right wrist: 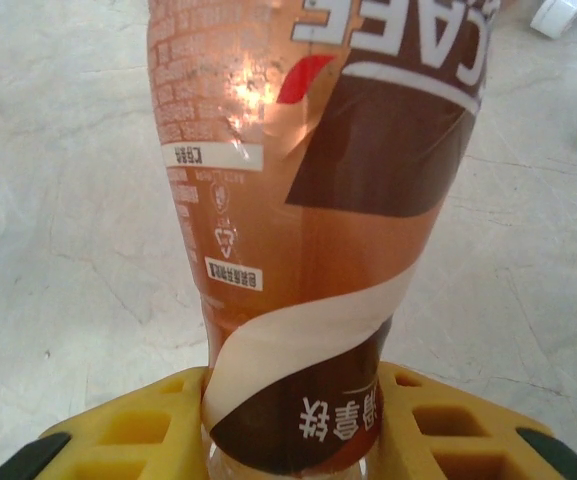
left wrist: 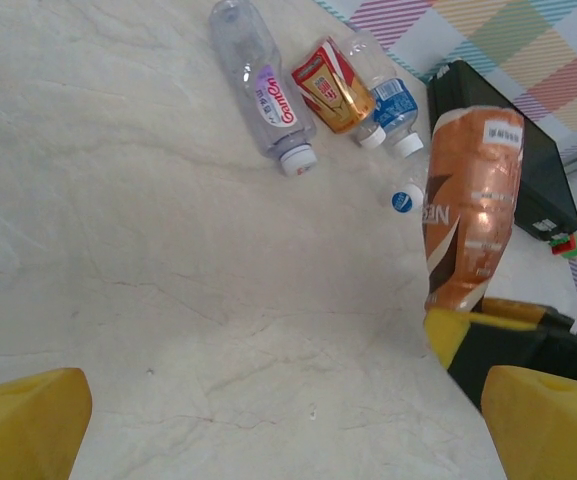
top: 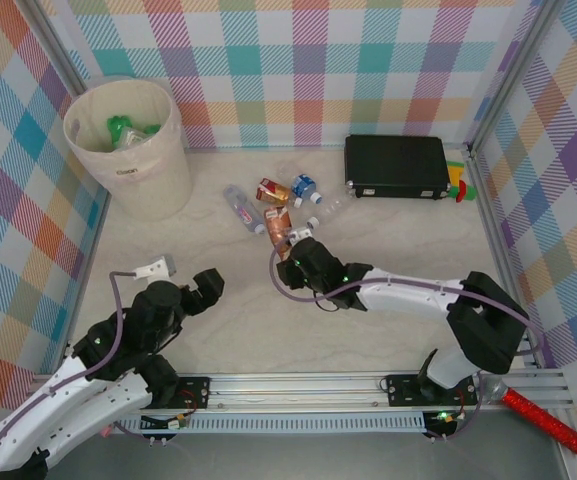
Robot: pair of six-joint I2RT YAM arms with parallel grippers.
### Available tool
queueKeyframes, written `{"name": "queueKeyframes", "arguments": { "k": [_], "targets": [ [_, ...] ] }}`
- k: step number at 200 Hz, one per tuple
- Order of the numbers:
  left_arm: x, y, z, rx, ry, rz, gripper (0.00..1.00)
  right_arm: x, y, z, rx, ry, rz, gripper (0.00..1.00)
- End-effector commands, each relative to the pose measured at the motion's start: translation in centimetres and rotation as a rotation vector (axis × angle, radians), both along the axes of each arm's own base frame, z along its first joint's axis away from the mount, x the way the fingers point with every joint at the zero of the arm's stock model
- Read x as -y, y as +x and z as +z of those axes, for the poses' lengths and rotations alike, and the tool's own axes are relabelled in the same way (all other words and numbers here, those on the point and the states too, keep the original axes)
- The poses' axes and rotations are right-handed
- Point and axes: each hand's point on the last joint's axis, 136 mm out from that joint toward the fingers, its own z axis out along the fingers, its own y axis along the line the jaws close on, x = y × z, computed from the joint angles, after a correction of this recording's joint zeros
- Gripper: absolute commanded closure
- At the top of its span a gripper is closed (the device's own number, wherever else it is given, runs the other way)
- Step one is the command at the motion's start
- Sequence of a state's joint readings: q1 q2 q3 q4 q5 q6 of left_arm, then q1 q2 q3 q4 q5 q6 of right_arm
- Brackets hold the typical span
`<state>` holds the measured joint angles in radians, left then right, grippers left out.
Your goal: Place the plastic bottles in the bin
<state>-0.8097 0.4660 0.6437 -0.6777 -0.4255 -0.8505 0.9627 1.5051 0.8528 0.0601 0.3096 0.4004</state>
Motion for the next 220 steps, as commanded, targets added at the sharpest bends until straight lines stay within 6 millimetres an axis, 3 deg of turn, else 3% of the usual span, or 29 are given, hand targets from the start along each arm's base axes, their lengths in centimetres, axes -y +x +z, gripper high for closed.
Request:
{"name": "queueKeyframes", "arguments": {
  "k": [1,33,82,128,165,220],
  "targets": [
    [2.3,1.0,0.9,0.020,-0.080,-0.033,0.00,-1.3,-0.8,2.6,0.118,0.102,0.107,0.68],
    [5.6,2.4,1.9,0.022,-0.112,-0.114,0.00,-1.8,-3.3,3.0,0.159,0.140,0.220,0.69],
    [10.0,5.5,3.6,0.013,-0.214,-0.202,0.00,-1.9,-5.5,4.5,0.170,0.196,0.316,0.67],
    [11.7,7.7,5.8,0.046,-0.244,-0.251,0.00,-0.5,-5.8,6.0,0.226,0.204,0.302,0.67],
    [13.5,7.9,6.6,0.044,-0.287,-0.325,0.00,-0.7,-6.3,6.3,0.213,0.233,0.319,0.67],
    [12.5,7.9,6.2,0.039,-0.231,-0.327,0.03,-1.6,-7.0,6.1,0.203,0.245,0.371,0.67]
  ]
}}
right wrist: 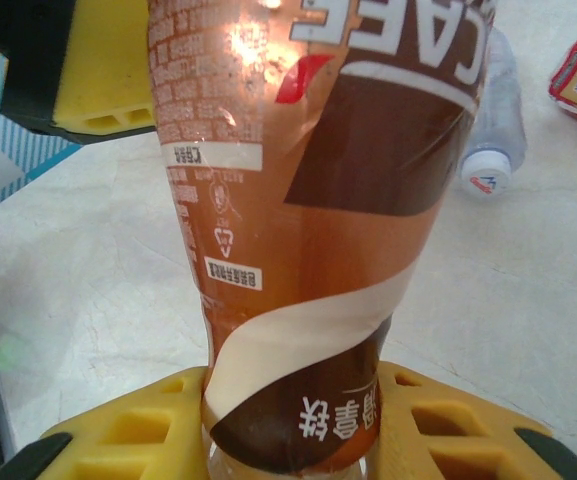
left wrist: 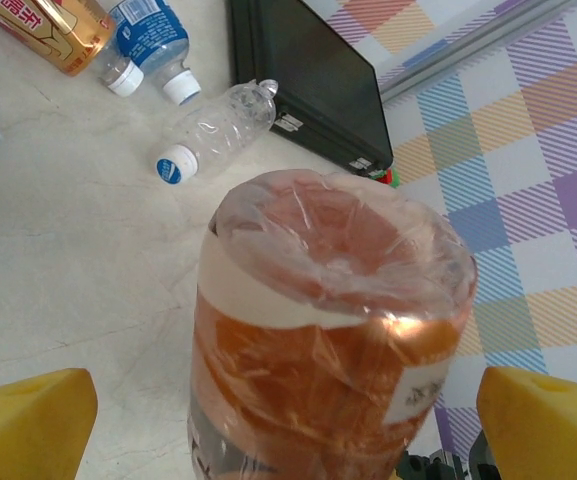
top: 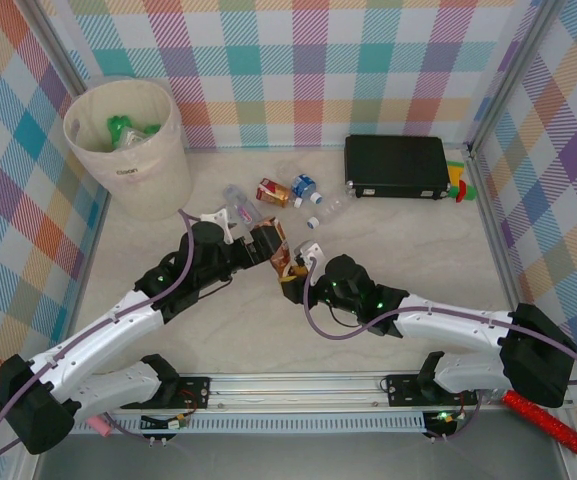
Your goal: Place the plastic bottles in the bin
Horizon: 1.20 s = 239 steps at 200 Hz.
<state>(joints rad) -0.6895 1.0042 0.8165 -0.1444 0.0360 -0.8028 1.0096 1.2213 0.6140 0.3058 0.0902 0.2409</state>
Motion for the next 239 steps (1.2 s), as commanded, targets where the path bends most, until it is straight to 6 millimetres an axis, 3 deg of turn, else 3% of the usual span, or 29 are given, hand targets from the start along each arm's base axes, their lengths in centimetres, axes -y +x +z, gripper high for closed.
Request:
{"name": "queueKeyframes", "arguments": {
  "k": [1,38,84,152,193,207,239],
  "targets": [
    [-0.5,0.4,1.9,0.050,-0.001,-0.013,0.03,-0.9,-0.7,0.7,0.031,0.032,0.055,0.67],
    [-1.5,0.8,1.6,0.017,-0.003,-0.042,0.12,-1.3,-1.1,0.4,0.035,0.014,0.083,0.67],
    [-0.5,0.3,2.1,0.012,-0.014,-0.125,0.17,-1.7,-1.3,0.1,0.032,-0.006,0.109,0.66],
    [0.6,0.0,0.6,-0.029,-0.004,-0.195,0.25,-2.0,-1.6,0.0,0.026,-0.004,0.127,0.67],
    [0.3,0.0,-0.6,-0.057,0.022,-0.182,0.26,-2.1,-1.5,-0.1,0.024,-0.008,0.125,0.66],
    [0.2,0.0,-1.2,-0.067,0.036,-0.181,0.34,-2.1,-1.5,-0.1,0.024,-0.009,0.126,0.66],
    [0.0,0.1,-1.4,-0.061,0.046,-0.170,0.35,-2.1,-1.5,-0.3,0.023,-0.010,0.128,0.67]
  ]
}}
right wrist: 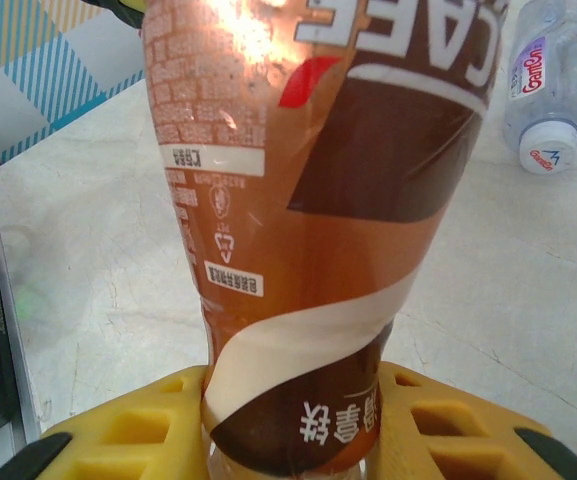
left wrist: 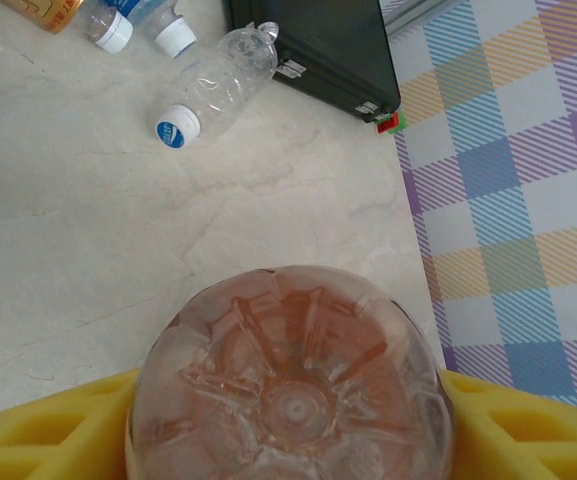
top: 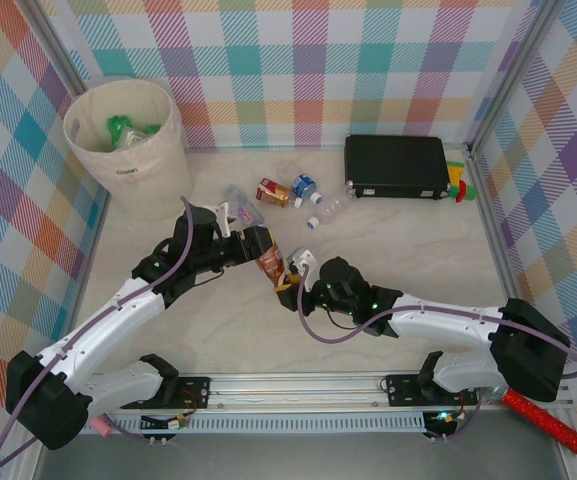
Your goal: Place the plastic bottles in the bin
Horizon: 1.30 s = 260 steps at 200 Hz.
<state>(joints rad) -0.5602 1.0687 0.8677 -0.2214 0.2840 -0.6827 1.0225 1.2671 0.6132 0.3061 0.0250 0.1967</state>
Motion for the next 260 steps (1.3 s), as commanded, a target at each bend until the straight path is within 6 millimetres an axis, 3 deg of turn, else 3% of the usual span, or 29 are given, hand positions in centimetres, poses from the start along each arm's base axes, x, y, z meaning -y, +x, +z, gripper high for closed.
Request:
{"name": "queueKeyframes", "arguments": {
  "k": [1,17,43,49,60,78,90,129,172,225,260],
  "targets": [
    [0.1,-0.4,-0.2,-0.001,0.008,-0.025,0.35,-1.1,-0.2,1.5,0.032,0.037,0.037,0.66],
    [0.0,-0.3,-0.3,0.000,0.022,-0.023,0.47,-1.2,-0.2,1.5,0.032,0.037,0.038,0.66],
    [-0.3,-0.4,-0.1,0.009,0.026,-0.009,0.48,-1.1,-0.2,1.5,0.032,0.039,0.032,0.61],
    [-0.5,-0.4,0.0,0.014,0.027,-0.004,0.48,-1.1,-0.1,1.5,0.032,0.039,0.030,0.55],
    [-0.8,-0.4,0.3,0.028,0.034,0.008,0.48,-1.0,-0.1,1.4,0.032,0.038,0.024,0.34],
    [-1.7,-0.7,0.6,0.036,0.059,0.033,0.49,-0.9,0.2,1.4,0.034,0.040,0.008,0.22],
    [-2.2,-0.8,0.9,0.047,0.077,0.045,0.49,-0.8,0.4,1.5,0.037,0.045,-0.007,0.00],
    [-4.0,-0.7,2.3,0.087,0.154,0.104,0.49,-0.2,1.0,1.6,0.049,0.064,-0.057,0.01],
    [-7.4,0.2,5.5,0.178,0.259,0.236,0.49,0.8,1.5,2.3,0.074,0.090,-0.113,0.01],
    [-15.0,2.5,11.9,0.265,0.450,0.506,0.49,1.4,1.5,3.1,0.082,0.118,-0.133,0.01],
    [-19.3,4.4,16.0,0.309,0.482,0.676,0.51,1.3,1.2,3.4,0.073,0.144,-0.125,0.01]
  ]
}}
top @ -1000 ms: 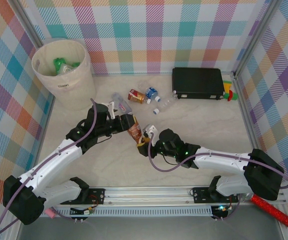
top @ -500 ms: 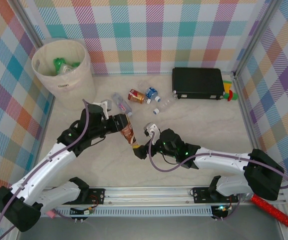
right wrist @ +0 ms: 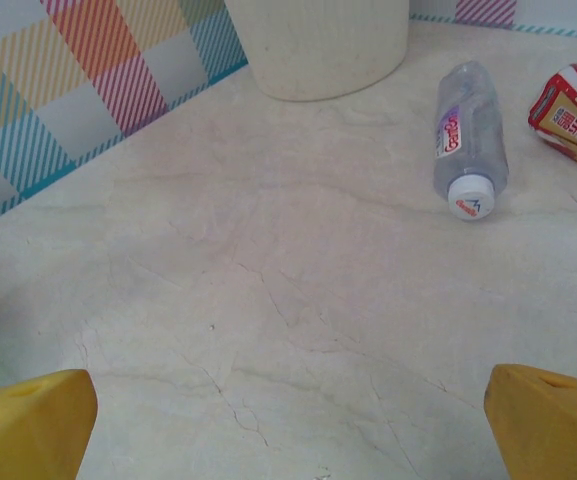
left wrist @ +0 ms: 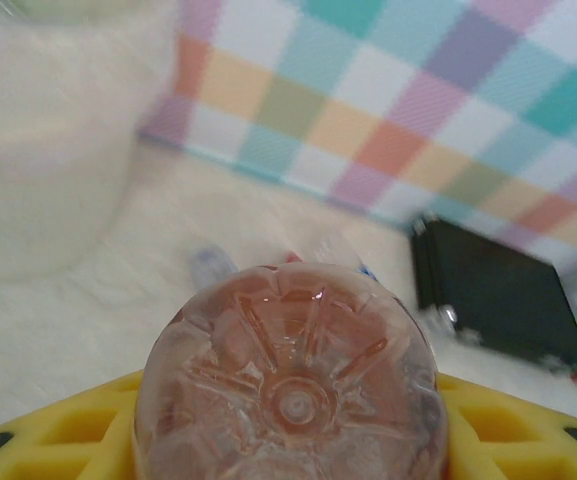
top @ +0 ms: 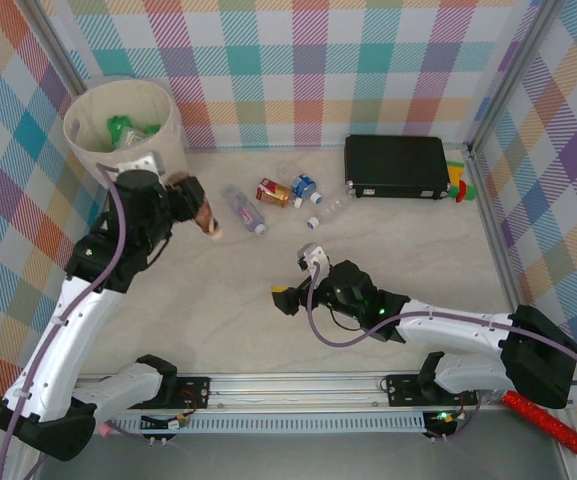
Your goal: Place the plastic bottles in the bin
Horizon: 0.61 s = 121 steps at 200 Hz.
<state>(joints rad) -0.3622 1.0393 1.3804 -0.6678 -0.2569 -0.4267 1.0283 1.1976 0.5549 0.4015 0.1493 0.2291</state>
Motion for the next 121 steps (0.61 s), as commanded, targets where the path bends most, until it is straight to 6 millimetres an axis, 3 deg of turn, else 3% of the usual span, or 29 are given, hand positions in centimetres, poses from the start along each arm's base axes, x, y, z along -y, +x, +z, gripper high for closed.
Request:
{"name": "queueKeyframes", "arguments": {
  "k": [1,32,77,121],
  "targets": [
    [-3.7,0.7,1.7,0.012,0.083,0.131,0.51,-0.2,-0.2,1.2,0.007,0.060,-0.001,0.01],
    [-7.6,2.0,5.2,0.097,0.096,0.310,0.52,-0.3,-0.4,1.3,-0.003,0.068,0.010,0.01],
    [-12.5,4.0,8.5,0.206,0.050,0.515,0.52,-0.2,-0.5,1.6,-0.005,0.080,0.015,0.01],
    [-16.8,6.8,9.4,0.257,-0.123,0.646,0.52,-0.4,-0.6,1.5,-0.011,0.081,0.022,0.01]
  ]
}}
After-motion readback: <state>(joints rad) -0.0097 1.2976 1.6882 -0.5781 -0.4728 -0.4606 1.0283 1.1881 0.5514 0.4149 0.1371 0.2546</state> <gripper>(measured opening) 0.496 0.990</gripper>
